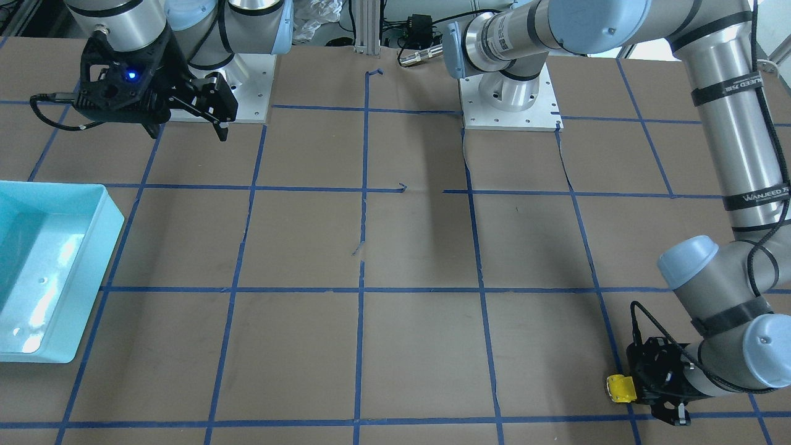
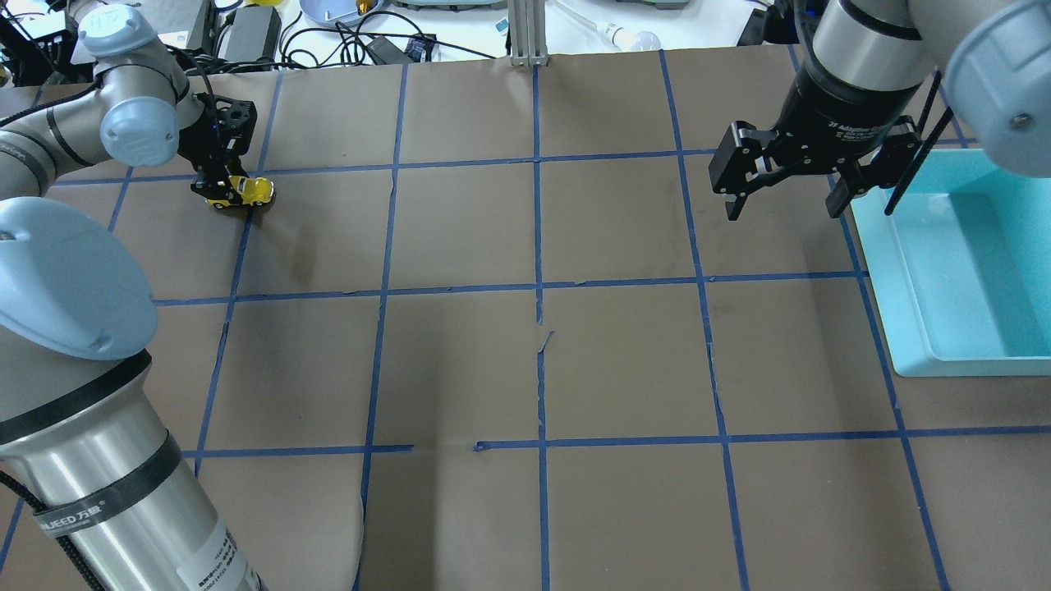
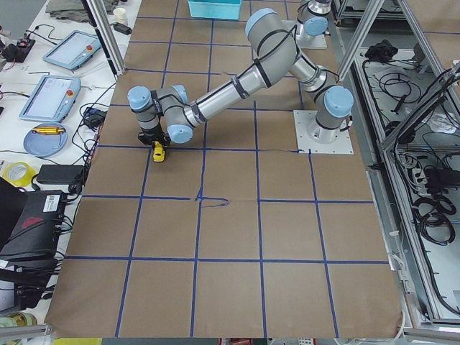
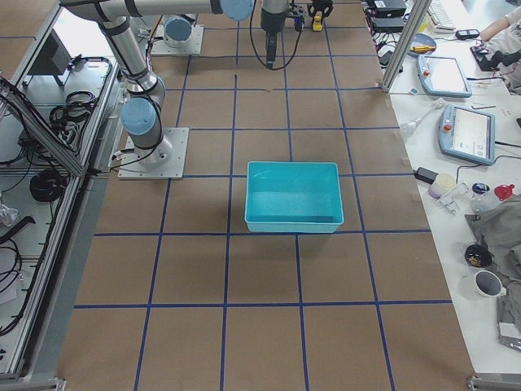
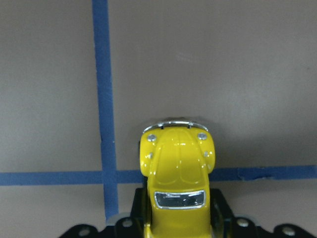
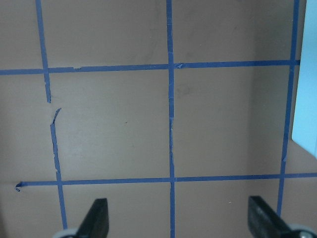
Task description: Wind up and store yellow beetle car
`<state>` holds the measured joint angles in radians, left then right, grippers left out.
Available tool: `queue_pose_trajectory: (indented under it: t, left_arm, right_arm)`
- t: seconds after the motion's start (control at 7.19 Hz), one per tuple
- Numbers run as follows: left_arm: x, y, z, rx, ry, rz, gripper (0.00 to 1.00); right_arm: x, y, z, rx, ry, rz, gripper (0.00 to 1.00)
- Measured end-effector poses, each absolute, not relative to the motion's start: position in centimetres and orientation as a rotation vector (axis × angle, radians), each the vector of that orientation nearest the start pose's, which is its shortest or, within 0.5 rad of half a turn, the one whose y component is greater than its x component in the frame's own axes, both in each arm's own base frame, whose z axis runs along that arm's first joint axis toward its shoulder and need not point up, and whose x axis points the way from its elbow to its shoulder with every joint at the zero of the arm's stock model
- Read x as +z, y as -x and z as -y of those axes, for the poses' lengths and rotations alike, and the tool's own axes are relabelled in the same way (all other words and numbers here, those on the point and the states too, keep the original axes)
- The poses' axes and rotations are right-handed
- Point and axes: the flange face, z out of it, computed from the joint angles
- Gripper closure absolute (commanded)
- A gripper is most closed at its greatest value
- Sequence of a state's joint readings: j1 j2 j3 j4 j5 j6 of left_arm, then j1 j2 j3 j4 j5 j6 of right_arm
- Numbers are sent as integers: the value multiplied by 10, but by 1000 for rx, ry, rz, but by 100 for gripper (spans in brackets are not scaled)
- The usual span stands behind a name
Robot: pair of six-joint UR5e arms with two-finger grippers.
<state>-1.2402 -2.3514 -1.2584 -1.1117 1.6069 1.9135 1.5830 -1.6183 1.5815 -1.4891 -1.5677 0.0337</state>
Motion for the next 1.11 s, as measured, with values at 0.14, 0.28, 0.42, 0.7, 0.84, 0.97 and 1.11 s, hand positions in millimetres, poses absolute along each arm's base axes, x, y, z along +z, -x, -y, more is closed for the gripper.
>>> queue_pose_trajectory:
  t: [0.14, 0.28, 0.42, 0.7, 0.84, 0.97, 1.11]
  left_arm:
    - [187, -126, 749, -60, 2234, 2221, 100]
    - [187, -129, 748, -62, 2229, 2226, 100]
    - [187, -133, 748, -65, 2225, 2231, 100]
    - [187, -141, 747, -68, 2217, 2243, 100]
    - [186, -143, 746, -69, 2214, 2246, 100]
    - [186, -145, 746, -70, 2211, 2248, 100]
    - [185, -146, 745, -71, 2209, 2249, 100]
  right_arm:
    - [497, -139, 465, 71, -34, -3139, 0]
    - [497, -139, 465, 72, -34, -3139, 0]
    - [497, -139, 465, 72, -34, -3139, 0]
    - [497, -140, 465, 73, -32, -3139, 0]
    - [497, -140, 465, 73, -32, -3139, 0]
    - [497, -140, 465, 73, -32, -3139, 0]
    - [497, -140, 465, 73, -31, -3139, 0]
